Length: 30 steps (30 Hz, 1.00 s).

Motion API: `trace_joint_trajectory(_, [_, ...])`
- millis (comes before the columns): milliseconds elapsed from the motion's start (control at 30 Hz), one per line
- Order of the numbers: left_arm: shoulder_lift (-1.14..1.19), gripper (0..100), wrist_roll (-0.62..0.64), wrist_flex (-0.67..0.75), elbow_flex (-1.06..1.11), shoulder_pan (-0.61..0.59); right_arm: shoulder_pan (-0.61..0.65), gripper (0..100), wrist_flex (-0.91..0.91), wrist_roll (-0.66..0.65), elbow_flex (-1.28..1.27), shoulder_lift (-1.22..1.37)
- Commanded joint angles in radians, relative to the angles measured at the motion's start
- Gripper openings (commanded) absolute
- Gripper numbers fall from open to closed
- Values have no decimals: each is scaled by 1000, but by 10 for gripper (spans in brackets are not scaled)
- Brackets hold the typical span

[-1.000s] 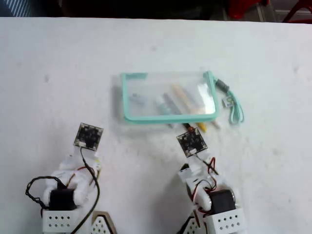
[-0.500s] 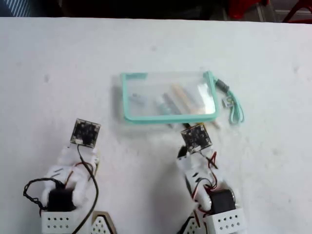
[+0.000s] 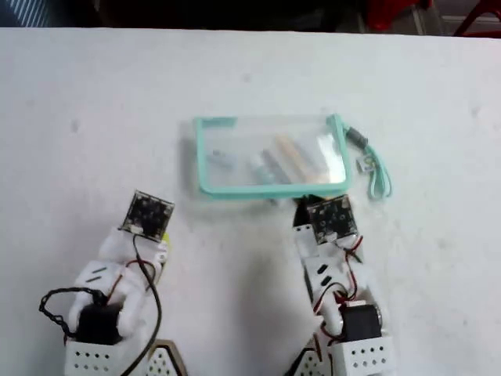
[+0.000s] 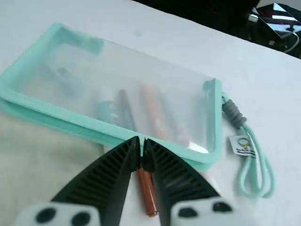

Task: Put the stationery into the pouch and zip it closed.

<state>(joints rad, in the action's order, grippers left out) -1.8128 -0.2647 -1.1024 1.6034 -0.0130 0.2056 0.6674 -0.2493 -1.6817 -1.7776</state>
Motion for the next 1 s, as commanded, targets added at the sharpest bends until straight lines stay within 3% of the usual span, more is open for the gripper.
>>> trace_joint_trajectory(0, [-4, 94, -6, 69, -37, 16, -117, 18, -1, 2, -8, -12])
trace_joint_trajectory(233, [-4, 95, 6, 193, -71, 127, -171, 19, -1, 2, -8, -12])
trace_joint_trajectory(400, [1, 65, 137, 288, -149, 171, -173, 19, 4, 2, -8, -12])
trace_joint_trajectory(467, [1, 45, 103, 311, -149, 188, -173, 19, 7, 2, -8, -12])
trace_joint_trajectory(967, [4, 43, 77, 330, -75, 107, -182, 19, 8, -9, -8, -10])
